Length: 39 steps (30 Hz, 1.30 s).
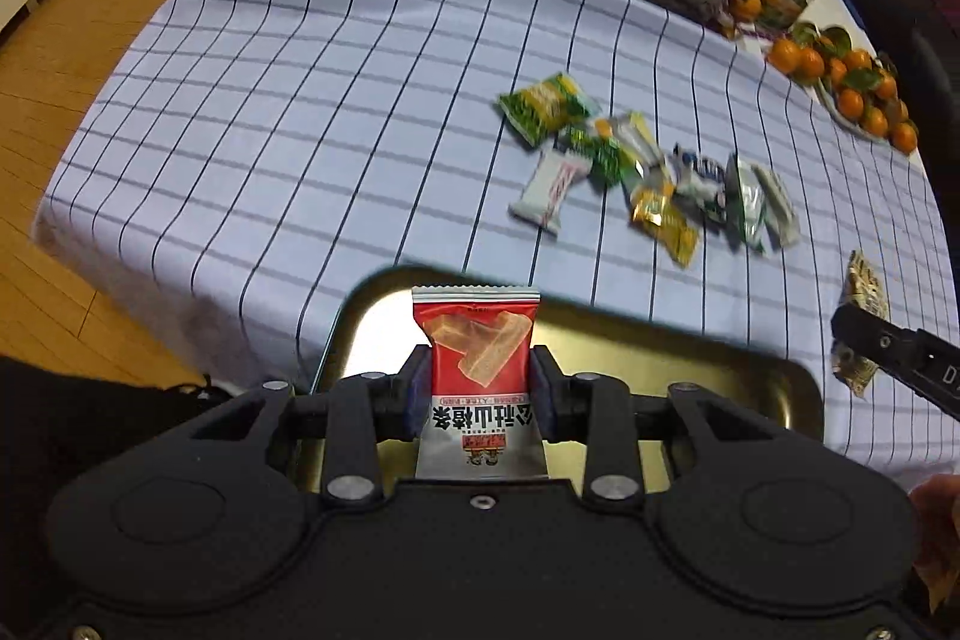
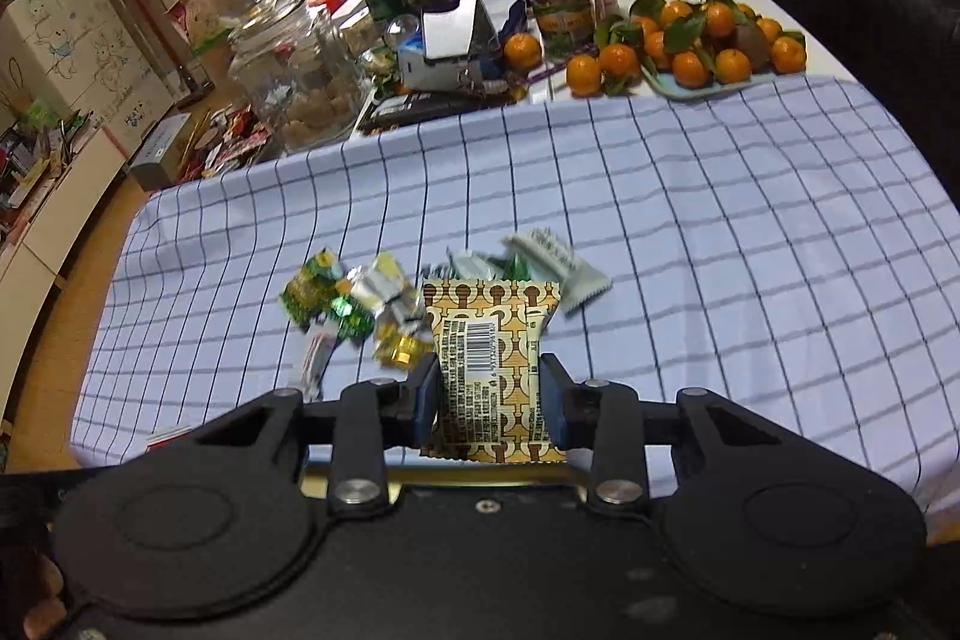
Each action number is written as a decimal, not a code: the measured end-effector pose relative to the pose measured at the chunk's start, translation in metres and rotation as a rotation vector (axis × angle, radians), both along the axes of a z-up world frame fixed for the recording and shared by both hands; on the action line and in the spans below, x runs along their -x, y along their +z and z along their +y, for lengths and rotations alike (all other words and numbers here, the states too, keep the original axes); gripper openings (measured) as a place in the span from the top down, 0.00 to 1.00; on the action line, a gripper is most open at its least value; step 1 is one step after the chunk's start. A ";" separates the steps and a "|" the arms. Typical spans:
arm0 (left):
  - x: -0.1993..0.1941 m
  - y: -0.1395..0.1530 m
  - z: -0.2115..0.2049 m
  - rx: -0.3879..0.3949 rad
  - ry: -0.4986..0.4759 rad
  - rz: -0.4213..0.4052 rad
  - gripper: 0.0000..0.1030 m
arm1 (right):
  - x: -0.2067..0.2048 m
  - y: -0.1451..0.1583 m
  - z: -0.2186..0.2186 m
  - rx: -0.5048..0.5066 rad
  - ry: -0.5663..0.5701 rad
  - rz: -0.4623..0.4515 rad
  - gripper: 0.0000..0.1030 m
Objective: Organize snacks
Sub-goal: 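Carry both packets over the gold tray and open both grippers to drop them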
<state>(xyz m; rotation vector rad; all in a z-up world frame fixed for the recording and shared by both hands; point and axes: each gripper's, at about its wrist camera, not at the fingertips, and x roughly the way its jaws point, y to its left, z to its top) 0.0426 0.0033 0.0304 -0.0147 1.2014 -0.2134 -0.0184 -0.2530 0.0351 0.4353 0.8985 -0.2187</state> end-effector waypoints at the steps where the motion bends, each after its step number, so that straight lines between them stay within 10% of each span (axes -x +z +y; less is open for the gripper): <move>1: 0.005 -0.001 0.002 -0.003 -0.002 0.006 0.59 | 0.006 -0.002 0.005 -0.012 -0.002 0.011 0.64; 39: 0.063 0.027 0.026 -0.017 0.043 -0.070 0.58 | 0.084 -0.001 0.078 0.014 0.141 0.192 0.51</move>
